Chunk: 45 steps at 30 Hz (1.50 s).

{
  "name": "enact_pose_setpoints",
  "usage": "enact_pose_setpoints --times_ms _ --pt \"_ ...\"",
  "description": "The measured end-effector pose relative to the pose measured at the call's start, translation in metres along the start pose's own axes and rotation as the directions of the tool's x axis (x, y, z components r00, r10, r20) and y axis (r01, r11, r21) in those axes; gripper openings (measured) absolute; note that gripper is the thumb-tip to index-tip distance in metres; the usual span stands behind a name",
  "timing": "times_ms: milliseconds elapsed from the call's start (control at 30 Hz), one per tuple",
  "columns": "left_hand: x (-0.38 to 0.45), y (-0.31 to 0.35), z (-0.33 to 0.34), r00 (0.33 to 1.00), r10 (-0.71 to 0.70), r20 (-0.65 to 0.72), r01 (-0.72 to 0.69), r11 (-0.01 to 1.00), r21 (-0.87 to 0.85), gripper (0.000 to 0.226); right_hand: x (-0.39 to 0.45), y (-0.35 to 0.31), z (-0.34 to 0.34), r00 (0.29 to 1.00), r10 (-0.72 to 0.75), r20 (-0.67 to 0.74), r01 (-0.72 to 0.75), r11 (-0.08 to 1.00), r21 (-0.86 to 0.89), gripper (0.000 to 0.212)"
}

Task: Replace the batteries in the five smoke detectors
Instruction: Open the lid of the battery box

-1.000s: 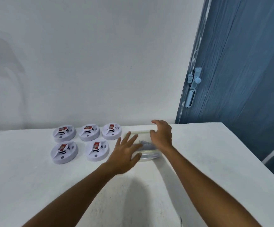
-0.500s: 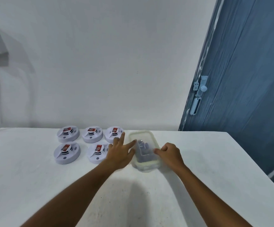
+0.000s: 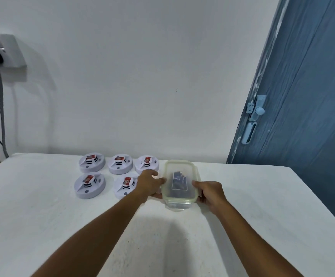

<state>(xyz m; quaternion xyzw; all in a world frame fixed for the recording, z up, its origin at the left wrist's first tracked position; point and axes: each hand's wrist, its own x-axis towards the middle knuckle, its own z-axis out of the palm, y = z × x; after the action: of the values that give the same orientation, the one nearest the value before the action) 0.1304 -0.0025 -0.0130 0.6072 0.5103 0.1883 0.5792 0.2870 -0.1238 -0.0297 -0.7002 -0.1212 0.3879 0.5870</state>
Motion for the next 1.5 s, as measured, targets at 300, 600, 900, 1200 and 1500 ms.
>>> enact_pose_setpoints --times_ms 300,600,900,1200,1500 --pt "0.004 0.015 0.0 0.989 0.13 -0.068 -0.106 0.952 0.288 0.052 0.005 -0.01 0.0 0.998 -0.045 -0.041 0.043 0.997 -0.064 0.025" --pt "-0.037 0.068 -0.001 0.956 0.287 0.062 -0.282 0.956 -0.079 0.043 -0.061 -0.084 0.026 0.903 -0.424 0.074 0.42 0.905 0.061 0.015" --pt "-0.048 0.089 0.011 0.943 0.223 0.245 0.025 0.69 -0.724 0.02 -0.087 -0.097 0.012 0.567 -0.814 0.123 0.752 0.451 -0.482 0.012" --pt "-0.039 0.079 0.04 0.942 0.151 0.299 0.023 0.861 -0.508 0.025 -0.045 -0.076 -0.043 0.944 -0.329 0.013 0.327 0.942 0.079 0.01" --pt "-0.001 0.017 0.019 0.969 0.248 -0.016 -0.223 0.895 0.386 0.05 0.02 -0.012 -0.097 0.929 -0.192 -0.317 0.163 0.98 -0.117 0.025"
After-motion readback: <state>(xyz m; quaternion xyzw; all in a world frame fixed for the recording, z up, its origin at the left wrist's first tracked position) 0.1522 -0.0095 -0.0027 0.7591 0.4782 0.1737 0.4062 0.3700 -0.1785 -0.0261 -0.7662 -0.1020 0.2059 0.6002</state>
